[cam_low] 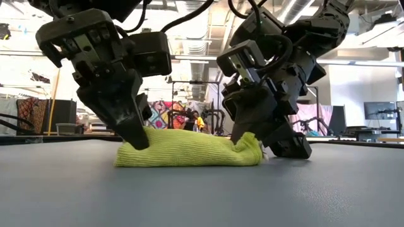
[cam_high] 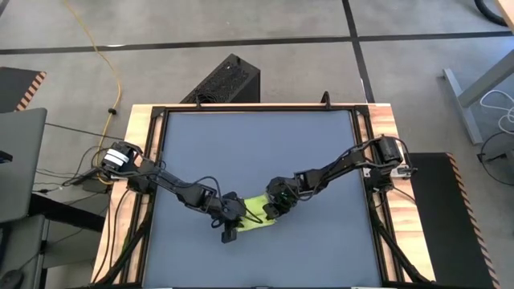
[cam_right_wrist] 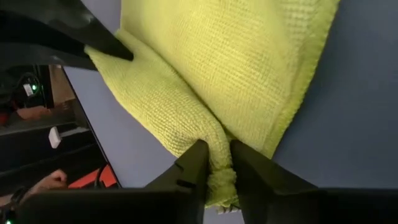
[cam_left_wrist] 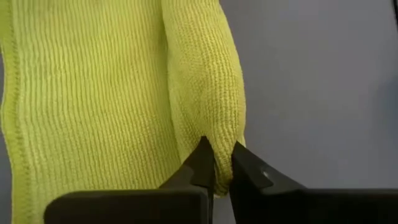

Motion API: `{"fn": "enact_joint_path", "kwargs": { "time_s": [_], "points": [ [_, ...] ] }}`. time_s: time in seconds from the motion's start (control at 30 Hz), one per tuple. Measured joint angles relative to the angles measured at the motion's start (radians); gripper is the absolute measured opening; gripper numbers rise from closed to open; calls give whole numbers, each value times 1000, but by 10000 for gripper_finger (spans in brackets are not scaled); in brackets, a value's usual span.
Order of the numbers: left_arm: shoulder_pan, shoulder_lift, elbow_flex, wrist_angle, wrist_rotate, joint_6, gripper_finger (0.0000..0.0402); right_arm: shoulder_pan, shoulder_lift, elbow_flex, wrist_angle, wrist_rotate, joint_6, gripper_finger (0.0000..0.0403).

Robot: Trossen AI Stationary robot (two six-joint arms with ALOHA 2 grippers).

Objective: Roll towel
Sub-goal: Roll the green microfiber towel

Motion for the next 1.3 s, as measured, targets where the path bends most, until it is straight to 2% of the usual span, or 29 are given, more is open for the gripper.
{"fn": "enact_joint_path", "kwargs": {
  "time_s": [0.3,0.53,0.83,0.93,1.1,1.3],
  "points": [
    [-4,0,0,-7,40,-45,3,-5,0,0,8,-5,13,167],
    [-16,0,0,-21,49,-46,2,-6,-50,-3,-15,17,-14,179],
    [-21,0,0,-30,59,-37,0,-19,-167,-4,-318,105,-164,172],
    [-21,0,0,-30,59,-35,0,-16,-186,-4,-257,162,-251,171],
    [-21,0,0,-29,58,-32,0,-3,-179,-1,-34,285,-369,170],
    [-21,0,0,-25,59,-32,0,-13,-74,-2,116,277,-389,170]
  ]
}}
